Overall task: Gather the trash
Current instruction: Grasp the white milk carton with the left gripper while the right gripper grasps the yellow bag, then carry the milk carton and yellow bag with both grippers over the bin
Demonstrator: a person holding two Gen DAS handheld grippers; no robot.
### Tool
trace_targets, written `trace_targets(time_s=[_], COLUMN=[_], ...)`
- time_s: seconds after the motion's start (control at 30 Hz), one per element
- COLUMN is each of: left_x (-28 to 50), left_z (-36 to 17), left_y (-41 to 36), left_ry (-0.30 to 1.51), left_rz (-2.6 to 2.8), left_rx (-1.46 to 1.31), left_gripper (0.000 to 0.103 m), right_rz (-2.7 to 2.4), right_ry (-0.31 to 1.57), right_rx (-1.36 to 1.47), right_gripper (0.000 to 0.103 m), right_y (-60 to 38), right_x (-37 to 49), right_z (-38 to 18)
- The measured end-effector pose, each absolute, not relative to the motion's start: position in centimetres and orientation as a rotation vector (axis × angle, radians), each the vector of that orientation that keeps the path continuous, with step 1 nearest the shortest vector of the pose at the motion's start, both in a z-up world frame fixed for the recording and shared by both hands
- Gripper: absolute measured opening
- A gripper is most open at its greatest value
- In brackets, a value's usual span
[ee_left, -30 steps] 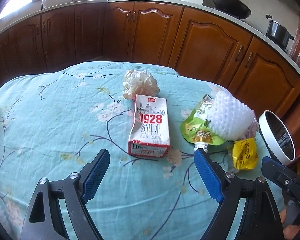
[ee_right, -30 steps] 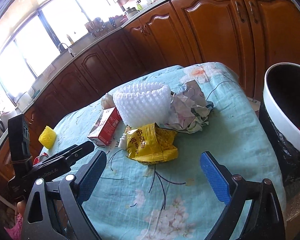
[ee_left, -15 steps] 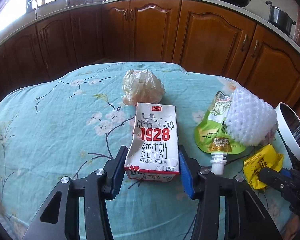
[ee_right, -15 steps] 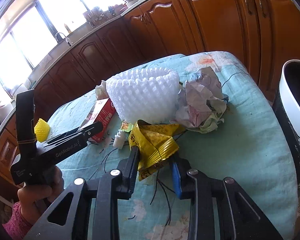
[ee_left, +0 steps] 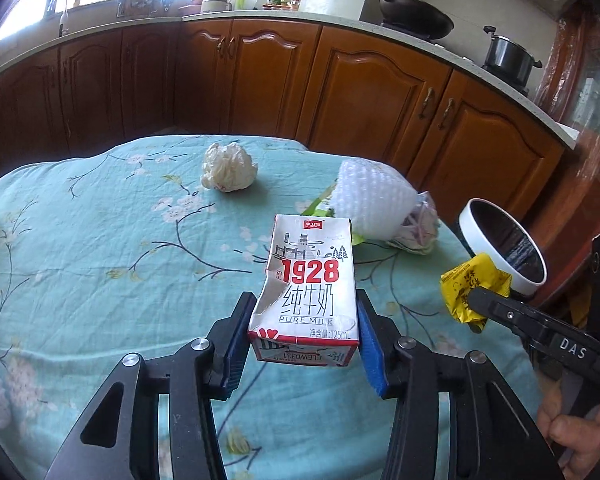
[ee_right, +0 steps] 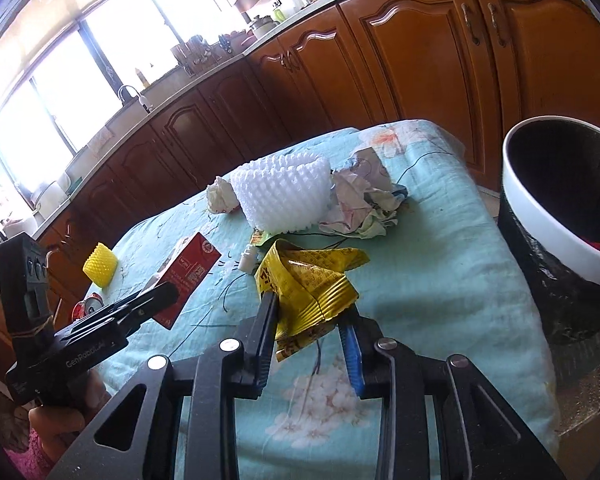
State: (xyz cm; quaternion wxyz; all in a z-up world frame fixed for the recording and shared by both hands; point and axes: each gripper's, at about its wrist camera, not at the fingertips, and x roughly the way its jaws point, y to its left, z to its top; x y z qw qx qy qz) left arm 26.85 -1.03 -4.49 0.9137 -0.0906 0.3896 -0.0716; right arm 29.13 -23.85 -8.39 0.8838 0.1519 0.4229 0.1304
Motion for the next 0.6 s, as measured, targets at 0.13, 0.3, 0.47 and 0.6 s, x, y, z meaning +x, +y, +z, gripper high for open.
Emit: trace_targets(time_s=[0.13,0.3,0.47,0.6], left_x=[25.5,25.6,26.3,27.1], left_z=[-3.4,-3.1,-3.3,-3.5], left_y=[-2.7,-5.4,-7.9,-10.1], left_ry=[0.794,0.794,0.802,0.805], left_rz=[-0.209,-0.27,-0.327,-0.371], left_rx=[-0.17,-0.133,-0.11,-0.081], left_gripper=[0.047,0.047,0.047,0.047], right_rz=[0.234,0.174,0.122,0.083], right_ry=[0.868,0.853,0.829,0.811], right_rx=[0.317,0.343,0.359,0.37], right_gripper=[0.031,0.031,0.031,0.031], right_y=[-25.4,-28.3,-31.1,-33.2], right_x=[28.0,26.7,25.4,24.7], right_z=[-8.0,-7.7,-7.1,-6.6])
